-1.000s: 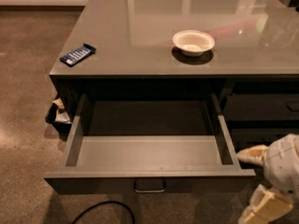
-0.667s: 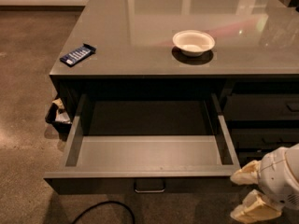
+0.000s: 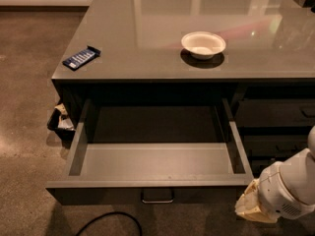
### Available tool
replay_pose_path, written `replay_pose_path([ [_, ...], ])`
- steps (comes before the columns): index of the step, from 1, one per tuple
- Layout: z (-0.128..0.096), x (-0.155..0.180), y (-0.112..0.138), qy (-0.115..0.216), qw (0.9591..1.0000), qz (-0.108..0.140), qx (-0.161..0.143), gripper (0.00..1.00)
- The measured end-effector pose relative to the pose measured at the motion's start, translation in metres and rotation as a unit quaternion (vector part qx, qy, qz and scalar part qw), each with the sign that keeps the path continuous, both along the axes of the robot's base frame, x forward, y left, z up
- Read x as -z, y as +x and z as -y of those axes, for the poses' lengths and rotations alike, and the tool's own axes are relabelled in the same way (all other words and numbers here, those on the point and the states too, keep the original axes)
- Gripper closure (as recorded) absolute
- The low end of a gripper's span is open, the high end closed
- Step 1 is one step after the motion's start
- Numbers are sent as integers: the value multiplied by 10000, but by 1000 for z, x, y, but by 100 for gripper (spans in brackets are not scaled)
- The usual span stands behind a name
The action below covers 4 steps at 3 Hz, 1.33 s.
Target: Close top drawer
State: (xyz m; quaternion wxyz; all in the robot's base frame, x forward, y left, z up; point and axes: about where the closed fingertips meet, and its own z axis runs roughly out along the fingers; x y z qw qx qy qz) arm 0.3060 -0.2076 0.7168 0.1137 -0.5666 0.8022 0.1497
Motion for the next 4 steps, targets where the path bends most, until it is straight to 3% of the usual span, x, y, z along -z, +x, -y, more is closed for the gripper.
replay_pose_path([
  [1,0,26,9,-124,9997,-188,6,100],
  [2,5,54,19,-210,9990,-388,85,100],
  [3,6,67,32,-263,9987,-410,143,81],
  [4,0,62,51,-337,9991,-223,136,58],
])
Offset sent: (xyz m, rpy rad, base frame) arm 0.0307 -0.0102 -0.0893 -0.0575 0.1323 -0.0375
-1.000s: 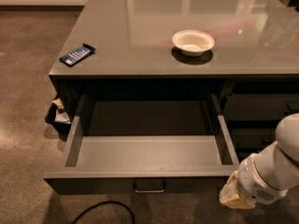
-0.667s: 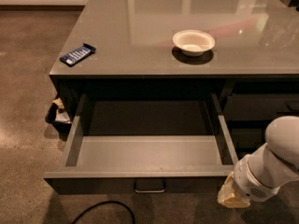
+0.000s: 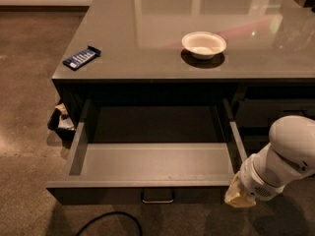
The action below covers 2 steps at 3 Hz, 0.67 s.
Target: Close top drawer
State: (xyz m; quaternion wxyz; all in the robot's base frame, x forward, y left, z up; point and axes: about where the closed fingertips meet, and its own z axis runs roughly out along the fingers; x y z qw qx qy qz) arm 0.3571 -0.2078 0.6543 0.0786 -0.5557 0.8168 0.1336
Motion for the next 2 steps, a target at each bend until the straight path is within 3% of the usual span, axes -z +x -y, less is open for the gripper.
replay_pose_path([
  [2,-17,-19,36,-132,9991,347,-180,11],
])
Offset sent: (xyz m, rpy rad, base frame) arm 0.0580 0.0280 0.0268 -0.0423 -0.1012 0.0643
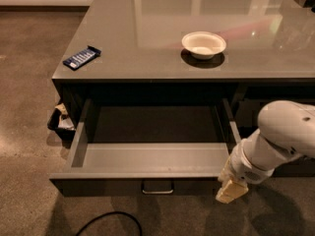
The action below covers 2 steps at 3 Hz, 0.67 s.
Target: Close top drawer
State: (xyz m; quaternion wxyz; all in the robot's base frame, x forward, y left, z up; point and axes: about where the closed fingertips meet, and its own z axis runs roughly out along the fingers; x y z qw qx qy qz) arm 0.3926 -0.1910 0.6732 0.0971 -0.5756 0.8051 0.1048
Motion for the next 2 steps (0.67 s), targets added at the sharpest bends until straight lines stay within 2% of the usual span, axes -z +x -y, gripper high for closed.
replay_pose_path([
  [1,-4,-3,8,-32,10000,46,-48,0],
  [2,-16,-4,33,-101,9998,67,-180,0],
])
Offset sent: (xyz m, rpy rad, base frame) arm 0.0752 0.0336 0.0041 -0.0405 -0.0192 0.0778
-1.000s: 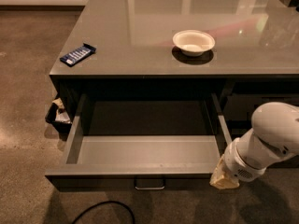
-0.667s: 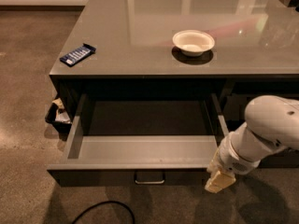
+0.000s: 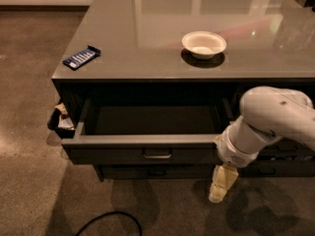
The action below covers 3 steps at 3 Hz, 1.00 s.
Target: Close top drawer
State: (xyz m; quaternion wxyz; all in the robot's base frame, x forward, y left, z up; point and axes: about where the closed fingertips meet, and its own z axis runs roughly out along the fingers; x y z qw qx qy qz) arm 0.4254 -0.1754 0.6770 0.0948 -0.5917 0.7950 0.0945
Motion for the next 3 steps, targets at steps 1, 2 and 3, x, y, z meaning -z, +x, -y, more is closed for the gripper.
replay_pose_path([
  [1,-15,-3,27,-43,9999,40,-137,0],
  [2,-17,-5,42,-57,9998,69,-149,0],
  [3,-15,-10,51,-93,9998,157,-119,19],
])
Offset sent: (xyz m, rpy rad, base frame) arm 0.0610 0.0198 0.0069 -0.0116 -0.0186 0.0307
